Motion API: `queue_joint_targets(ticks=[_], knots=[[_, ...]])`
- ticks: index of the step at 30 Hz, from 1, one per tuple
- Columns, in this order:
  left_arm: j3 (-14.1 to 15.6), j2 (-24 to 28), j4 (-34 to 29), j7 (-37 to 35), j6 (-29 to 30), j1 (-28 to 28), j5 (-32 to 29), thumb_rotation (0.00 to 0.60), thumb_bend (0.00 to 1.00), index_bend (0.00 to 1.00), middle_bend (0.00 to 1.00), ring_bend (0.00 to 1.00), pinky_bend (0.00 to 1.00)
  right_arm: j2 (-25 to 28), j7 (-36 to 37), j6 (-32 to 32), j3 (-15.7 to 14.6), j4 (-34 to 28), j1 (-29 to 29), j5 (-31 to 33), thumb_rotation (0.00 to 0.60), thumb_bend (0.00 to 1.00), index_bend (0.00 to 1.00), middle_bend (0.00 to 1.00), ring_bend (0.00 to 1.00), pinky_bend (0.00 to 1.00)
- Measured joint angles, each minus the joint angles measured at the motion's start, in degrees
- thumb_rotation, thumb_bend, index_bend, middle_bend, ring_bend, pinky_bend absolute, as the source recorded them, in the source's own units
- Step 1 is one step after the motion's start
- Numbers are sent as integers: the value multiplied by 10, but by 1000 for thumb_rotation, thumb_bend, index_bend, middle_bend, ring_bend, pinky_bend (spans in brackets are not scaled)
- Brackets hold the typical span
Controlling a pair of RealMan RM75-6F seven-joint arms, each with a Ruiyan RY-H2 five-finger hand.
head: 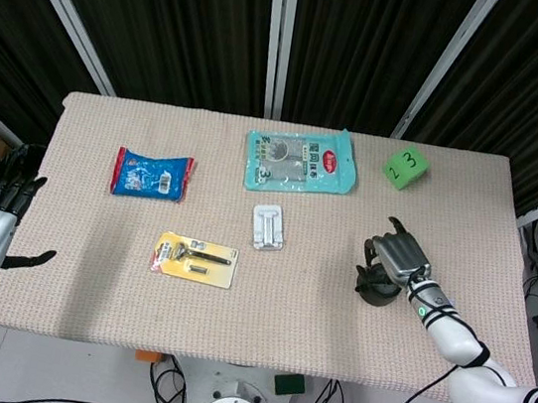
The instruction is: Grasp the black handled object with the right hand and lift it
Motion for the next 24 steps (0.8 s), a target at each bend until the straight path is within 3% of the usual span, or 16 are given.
queue_joint_targets(ticks=[3,24], knots=[[0,-1,0,1,-2,-1,-1,471,0,61,23,20,131,1,6,-1,-2,1,-1,-2,314,178,501,423,390,11],[0,-1,1,1,-3,-2,-1,471,0,61,23,20,131,5,4,-20,-13,-5,14,23,314,159,683,579,559,0]])
